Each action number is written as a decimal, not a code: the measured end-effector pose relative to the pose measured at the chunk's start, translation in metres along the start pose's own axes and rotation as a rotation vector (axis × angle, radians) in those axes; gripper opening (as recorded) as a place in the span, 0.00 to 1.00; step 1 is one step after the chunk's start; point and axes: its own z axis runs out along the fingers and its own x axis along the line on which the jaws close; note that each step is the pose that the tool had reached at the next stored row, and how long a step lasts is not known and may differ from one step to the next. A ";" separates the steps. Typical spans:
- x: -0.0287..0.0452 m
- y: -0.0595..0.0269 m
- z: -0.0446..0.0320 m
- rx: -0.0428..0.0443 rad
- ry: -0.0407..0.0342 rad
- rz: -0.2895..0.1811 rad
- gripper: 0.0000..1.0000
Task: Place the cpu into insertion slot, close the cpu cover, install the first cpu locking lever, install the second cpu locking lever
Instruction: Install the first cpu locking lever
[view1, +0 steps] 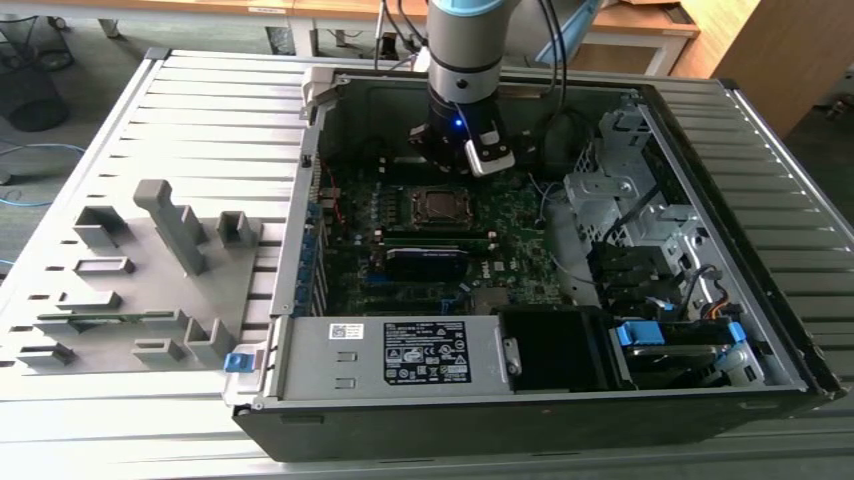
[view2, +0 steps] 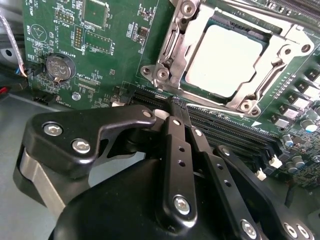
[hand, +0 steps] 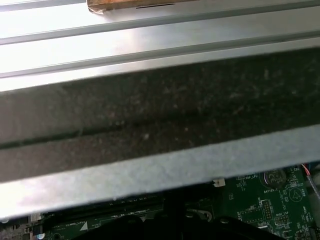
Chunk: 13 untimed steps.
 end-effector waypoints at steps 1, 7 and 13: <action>0.0000 -0.0002 0.0003 -0.0001 -0.0006 0.000 0.11; -0.0001 -0.0006 0.0015 -0.0002 -0.0044 0.004 0.11; -0.0009 0.0008 0.0018 0.0042 -0.0127 0.048 0.11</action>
